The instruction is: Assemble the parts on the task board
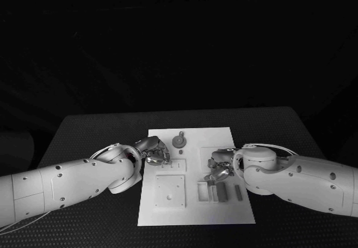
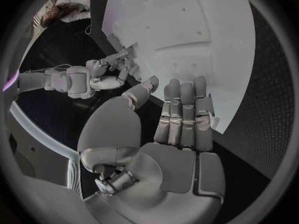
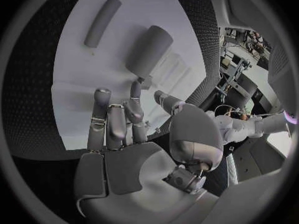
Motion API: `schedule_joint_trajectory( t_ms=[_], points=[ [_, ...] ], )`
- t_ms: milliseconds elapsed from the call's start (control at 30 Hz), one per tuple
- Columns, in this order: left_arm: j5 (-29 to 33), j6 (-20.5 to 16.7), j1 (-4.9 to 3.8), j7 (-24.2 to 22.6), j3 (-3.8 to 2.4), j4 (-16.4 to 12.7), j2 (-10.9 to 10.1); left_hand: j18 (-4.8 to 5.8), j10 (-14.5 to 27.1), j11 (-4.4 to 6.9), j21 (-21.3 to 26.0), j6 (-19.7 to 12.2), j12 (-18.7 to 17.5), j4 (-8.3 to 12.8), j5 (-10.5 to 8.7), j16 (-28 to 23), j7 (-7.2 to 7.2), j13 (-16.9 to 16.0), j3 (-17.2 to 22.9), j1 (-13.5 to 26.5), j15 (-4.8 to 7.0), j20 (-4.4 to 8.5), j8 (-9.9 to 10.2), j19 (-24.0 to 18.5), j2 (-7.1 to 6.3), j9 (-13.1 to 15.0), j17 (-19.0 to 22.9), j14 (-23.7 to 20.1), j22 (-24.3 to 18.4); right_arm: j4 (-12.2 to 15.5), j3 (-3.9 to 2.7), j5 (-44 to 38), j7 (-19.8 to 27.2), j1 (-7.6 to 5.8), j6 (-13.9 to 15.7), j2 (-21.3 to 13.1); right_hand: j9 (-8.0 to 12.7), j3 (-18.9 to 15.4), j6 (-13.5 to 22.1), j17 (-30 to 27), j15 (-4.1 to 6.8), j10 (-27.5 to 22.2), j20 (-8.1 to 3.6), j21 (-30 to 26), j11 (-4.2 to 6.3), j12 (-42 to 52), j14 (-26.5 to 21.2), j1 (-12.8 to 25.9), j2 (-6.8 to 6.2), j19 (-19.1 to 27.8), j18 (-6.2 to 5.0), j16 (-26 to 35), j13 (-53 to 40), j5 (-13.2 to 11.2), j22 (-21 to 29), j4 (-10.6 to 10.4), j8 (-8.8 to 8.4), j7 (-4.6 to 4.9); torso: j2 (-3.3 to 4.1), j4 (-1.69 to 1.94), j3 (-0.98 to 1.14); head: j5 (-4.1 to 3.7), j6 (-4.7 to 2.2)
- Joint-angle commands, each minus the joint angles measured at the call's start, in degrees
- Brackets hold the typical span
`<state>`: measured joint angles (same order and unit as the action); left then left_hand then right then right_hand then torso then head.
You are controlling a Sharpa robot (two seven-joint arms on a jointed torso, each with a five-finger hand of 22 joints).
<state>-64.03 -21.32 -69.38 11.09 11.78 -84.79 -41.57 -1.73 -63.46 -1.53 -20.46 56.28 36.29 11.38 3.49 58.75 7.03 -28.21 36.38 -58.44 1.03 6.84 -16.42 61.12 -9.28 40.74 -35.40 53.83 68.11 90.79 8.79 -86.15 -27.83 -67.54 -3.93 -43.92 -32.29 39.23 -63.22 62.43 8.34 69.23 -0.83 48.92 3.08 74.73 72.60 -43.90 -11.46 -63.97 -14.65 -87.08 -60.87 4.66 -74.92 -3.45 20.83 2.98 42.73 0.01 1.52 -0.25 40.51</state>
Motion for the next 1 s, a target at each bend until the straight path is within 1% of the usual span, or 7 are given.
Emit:
schedule_joint_trajectory(
  t_ms=[33, 167, 300, 400, 700, 867, 1000],
  points=[
    [0.4, 0.7, -0.08, -0.1, -0.04, -0.2, 0.0, -0.91, 0.4, 0.0, 0.4, -0.4, -0.2, -0.4, -0.24, -0.4, 0.05, 0.1, 0.0, 0.4, -0.38, -0.48, -0.2, -0.1, -0.09, -0.1, 0.1, -0.2, 0.0, -0.5, 0.35, -0.7, -1.1, 0.48, -3.4, 0.5, -0.1, -0.1, 0.1, -0.2, -0.18, 0.3, -0.12, 0.3, 0.01, -0.3, -0.5, 0.3, 0.63, 0.4, -0.35, -0.3, -0.2, -0.2, -1.2, 1.1, -0.03, 0.2, 0.0, -0.08, 0.07, 0.03, 0.05],
    [0.4, 0.7, -0.09, -0.1, -0.04, -0.2, 0.1, -0.92, 0.4, 0.0, 0.4, -0.4, -0.2, -0.4, -0.24, -0.4, 0.05, 0.1, 0.0, 0.4, -0.38, -0.48, -0.2, -0.1, -0.11, -0.1, 0.1, -0.2, 0.0, -0.5, 0.37, -1.5, -1.1, 0.58, -3.6, 0.7, -0.3, -0.3, 0.0, -0.3, -0.28, 0.4, -0.05, 0.4, -0.01, -0.5, -0.6, 0.1, 1.11, 0.6, -0.35, -0.4, -0.5, -0.2, -1.2, 3.1, -0.14, 0.21, 0.0, -0.07, 0.09, 0.08, 0.07],
    [0.4, 0.7, -0.09, -0.1, -0.04, -0.2, 0.0, -0.92, 0.4, 0.0, 0.4, -0.4, -0.2, -0.5, -0.24, -0.4, 0.05, 0.1, 0.0, 0.4, -0.38, -0.48, -0.2, -0.1, -0.11, -0.1, 0.1, -0.2, 0.0, -0.7, 0.42, -2.7, -1.1, 0.81, -3.6, 0.9, -0.4, -0.5, -0.1, -0.6, -0.41, 0.6, 0.07, 0.5, -0.03, -0.8, -0.8, -0.4, 2.46, 0.8, -0.35, -0.6, -1.0, -0.2, -1.1, 7.2, -0.35, 0.27, -0.01, -0.05, 0.1, 0.07, 0.14],
    [0.4, 0.7, -0.09, -0.1, -0.04, -0.2, 0.0, -0.93, 0.4, 0.0, 0.4, -0.4, -0.2, -0.5, -0.24, -0.4, 0.05, 0.1, 0.0, 0.4, -0.38, -0.48, -0.2, -0.1, -0.11, -0.1, 0.1, -0.2, 0.0, -0.8, 0.48, -3.8, -1.2, 1.07, -3.5, 1.0, -0.5, -0.3, -0.2, -0.8, -0.5, 0.7, 0.13, 0.5, -0.06, -1.0, -0.9, -0.6, 2.91, 0.8, -0.35, -0.6, -1.2, -0.2, -1.1, 9.1, -0.49, 0.26, -0.02, -0.06, 0.1, 0.11, 0.19],
    [0.4, 0.8, -0.09, -0.1, -0.04, -0.2, 0.0, -0.94, 0.3, 0.0, 0.4, -0.4, -0.2, -0.5, -0.24, -0.4, 0.04, 0.1, 0.0, 0.4, -0.38, -0.48, -0.3, 0.0, -0.09, -0.1, 0.1, -0.2, 0.0, -0.8, 0.55, -5.7, -1.1, 1.49, -3.2, 1.4, -0.6, 0.3, -0.4, -1.2, -0.68, 0.9, 0.27, 0.4, -0.09, -1.4, -1.0, -1.1, 4.01, 0.7, -0.35, -0.7, -1.4, -0.1, -1.0, 12.2, -0.77, 0.28, 0.0, -0.08, 0.13, 0.21, 0.18],
    [0.4, 0.8, -0.09, 0.0, -0.04, -0.2, 0.0, -0.95, 0.3, 0.01, 0.4, -0.4, -0.2, -0.6, -0.25, -0.4, 0.04, 0.1, 0.0, 0.4, -0.38, -0.48, -0.3, 0.0, -0.11, -0.1, 0.1, -0.2, 0.0, -0.7, 0.58, -5.7, -1.0, 1.56, -2.9, 1.4, -0.5, 0.6, -0.3, -1.9, -0.77, 0.7, 0.37, 0.3, -0.2, -2.0, -1.4, -1.8, 3.26, 0.8, -0.35, -0.6, -1.1, -0.1, -1.0, 13.6, -1.0, 0.38, -0.04, -0.1, 0.13, 0.25, 0.12],
    [0.4, 0.8, -0.09, 0.0, -0.04, -0.2, 0.0, -0.95, 0.3, 0.0, 0.4, -0.5, -0.2, -0.6, -0.3, -0.4, 0.05, 0.1, -0.1, 0.5, -0.38, -0.49, -0.3, 0.0, -0.19, -0.1, 0.1, -0.2, 0.0, -0.3, 0.59, -6.8, -0.9, 1.56, -0.9, 1.3, -0.5, 1.4, 0.0, -2.9, -0.81, -0.3, 0.5, 0.1, -0.42, -3.1, -2.1, -2.9, 1.8, 0.8, -0.35, -0.4, 0.0, -0.1, -0.9, 14.4, -1.4, 0.59, -0.02, -0.17, 0.16, 0.16, -0.01]
  ],
)
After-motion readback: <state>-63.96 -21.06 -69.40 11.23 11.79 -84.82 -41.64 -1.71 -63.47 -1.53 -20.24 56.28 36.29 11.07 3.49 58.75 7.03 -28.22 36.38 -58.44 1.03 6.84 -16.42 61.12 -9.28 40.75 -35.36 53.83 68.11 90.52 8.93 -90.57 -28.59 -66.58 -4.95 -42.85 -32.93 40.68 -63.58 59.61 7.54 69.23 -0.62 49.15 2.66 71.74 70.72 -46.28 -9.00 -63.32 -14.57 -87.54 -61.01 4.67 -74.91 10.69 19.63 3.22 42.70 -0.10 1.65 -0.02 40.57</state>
